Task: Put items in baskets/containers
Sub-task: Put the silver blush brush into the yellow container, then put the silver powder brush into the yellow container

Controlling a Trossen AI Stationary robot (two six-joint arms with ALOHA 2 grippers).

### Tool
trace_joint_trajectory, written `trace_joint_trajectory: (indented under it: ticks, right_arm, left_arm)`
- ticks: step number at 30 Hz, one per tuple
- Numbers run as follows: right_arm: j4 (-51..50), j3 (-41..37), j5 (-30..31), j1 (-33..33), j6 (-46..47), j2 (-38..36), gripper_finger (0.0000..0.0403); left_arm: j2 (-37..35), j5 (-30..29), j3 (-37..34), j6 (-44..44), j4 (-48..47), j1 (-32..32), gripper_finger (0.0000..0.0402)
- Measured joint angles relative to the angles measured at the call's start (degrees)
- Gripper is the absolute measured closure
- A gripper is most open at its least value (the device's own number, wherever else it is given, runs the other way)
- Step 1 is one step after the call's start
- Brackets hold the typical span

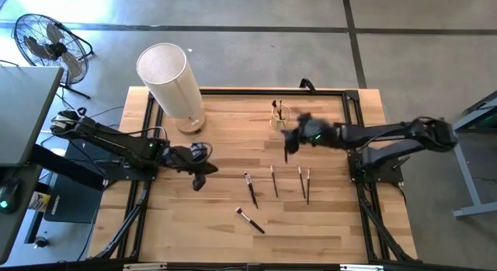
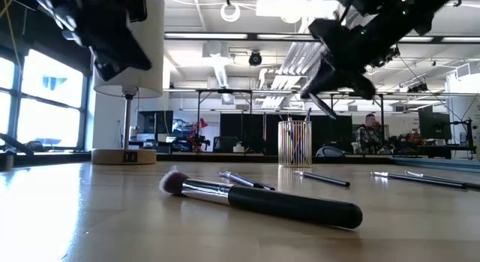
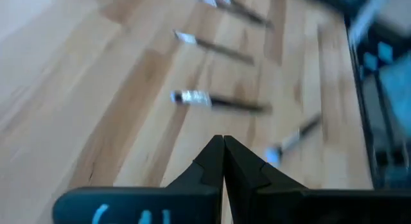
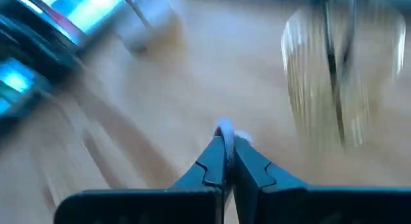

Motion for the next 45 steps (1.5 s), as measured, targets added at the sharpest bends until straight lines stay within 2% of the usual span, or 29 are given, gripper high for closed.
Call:
trace_joint_trajectory:
  ticks: [4,10,12,15,20,26,30,34,39,42,45]
  right_arm:
    - [22.4,-5.9,-4.1,-9.3,-15.6,-4.9,0.0401]
    - [44.5,-9.8,-13.6,-20.9,-42.2,-3.8,0.0401]
    - [48.1,-10.3,-17.0,-24.2,-45.6,-2.5,0.0400]
    - [48.8,-10.4,-22.9,-28.5,-47.2,-0.2,0.0399]
    - [51.9,-10.4,-30.1,-32.2,-49.4,5.9,0.0397]
    - [50.5,-10.4,-29.9,-32.9,-43.1,10.9,0.0365]
    - [49.8,-10.4,-30.3,-32.8,-41.9,11.3,0.0323]
    - [49.3,-10.4,-29.8,-32.8,-41.9,9.5,0.0274]
    - [42.9,-10.4,-33.3,-31.5,-41.4,1.0,0.0228]
    - [33.6,-10.3,-37.1,-27.1,-38.2,-7.1,0.0226]
    - [20.5,-10.2,-33.8,-21.3,-33.4,-14.6,0.0241]
  left_arm:
    - [2.2,-4.8,0.0,-6.5,7.6,0.0,0.0354]
    - [9.3,-19.4,0.0,-16.4,23.0,0.0,0.0251]
    - [12.1,-23.9,0.1,-20.4,27.1,0.0,0.0232]
    - [16.9,-25.4,2.4,-28.0,31.6,0.0,0.0230]
    - [25.6,-25.5,11.9,-37.2,26.3,-2.2,0.0269]
    - [35.1,-23.7,28.1,-46.9,5.4,-3.3,0.0311]
    - [39.4,-19.2,38.1,-51.8,-10.1,-3.4,0.0324]
    - [41.6,-16.1,44.6,-52.3,-19.5,-3.4,0.0325]
    - [41.5,-14.1,46.2,-52.6,-22.1,-3.4,0.0326]
    - [41.5,-12.7,46.2,-54.4,-22.8,-3.8,0.0326]
    - [41.5,-12.2,46.2,-57.5,-24.1,-4.5,0.0326]
